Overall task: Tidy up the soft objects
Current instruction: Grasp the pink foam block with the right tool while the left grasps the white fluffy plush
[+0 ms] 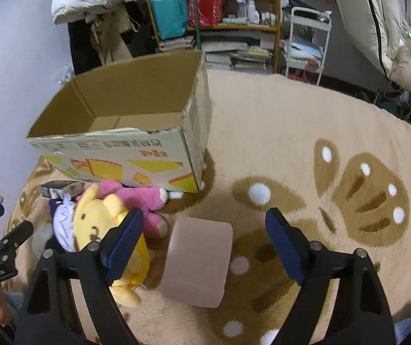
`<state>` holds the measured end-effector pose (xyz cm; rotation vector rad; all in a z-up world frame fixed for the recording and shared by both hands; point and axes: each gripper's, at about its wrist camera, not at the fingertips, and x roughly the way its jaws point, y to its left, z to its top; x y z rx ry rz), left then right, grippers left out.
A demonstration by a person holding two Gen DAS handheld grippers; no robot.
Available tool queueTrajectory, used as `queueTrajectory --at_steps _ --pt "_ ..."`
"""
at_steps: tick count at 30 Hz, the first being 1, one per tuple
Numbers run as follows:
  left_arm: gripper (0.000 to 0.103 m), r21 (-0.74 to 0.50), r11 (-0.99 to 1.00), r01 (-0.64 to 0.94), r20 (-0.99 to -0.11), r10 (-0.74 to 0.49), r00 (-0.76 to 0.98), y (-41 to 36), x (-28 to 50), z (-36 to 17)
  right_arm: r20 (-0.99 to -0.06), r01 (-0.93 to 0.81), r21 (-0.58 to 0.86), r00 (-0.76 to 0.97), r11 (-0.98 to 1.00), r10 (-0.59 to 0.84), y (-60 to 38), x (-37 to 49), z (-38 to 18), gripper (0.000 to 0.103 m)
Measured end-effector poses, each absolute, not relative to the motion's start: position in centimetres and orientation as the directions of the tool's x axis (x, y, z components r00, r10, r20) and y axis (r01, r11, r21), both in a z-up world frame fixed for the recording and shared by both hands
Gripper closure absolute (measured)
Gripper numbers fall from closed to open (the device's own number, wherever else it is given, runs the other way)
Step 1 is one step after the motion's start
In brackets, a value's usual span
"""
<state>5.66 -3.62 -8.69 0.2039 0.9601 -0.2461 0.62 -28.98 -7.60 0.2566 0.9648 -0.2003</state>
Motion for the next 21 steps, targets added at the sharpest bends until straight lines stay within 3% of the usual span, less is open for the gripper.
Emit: queueTrajectory --at_steps 5,21 --pt "0.001 -0.009 0.958 0.288 -0.870 -0.150 0.470 -3.2 6.7 -10.2 -0.856 0.287 0.124 0.515 0.950 -0.044 -29.3 1.7 -8.9 0.022" --pt "0.003 0.002 0.948 0.317 -0.922 -0.121 0.368 -4.1 7.7 -13.1 -0.885 0.286 0.127 0.465 0.950 -0.021 -29.8 2.9 -11.1 0.022"
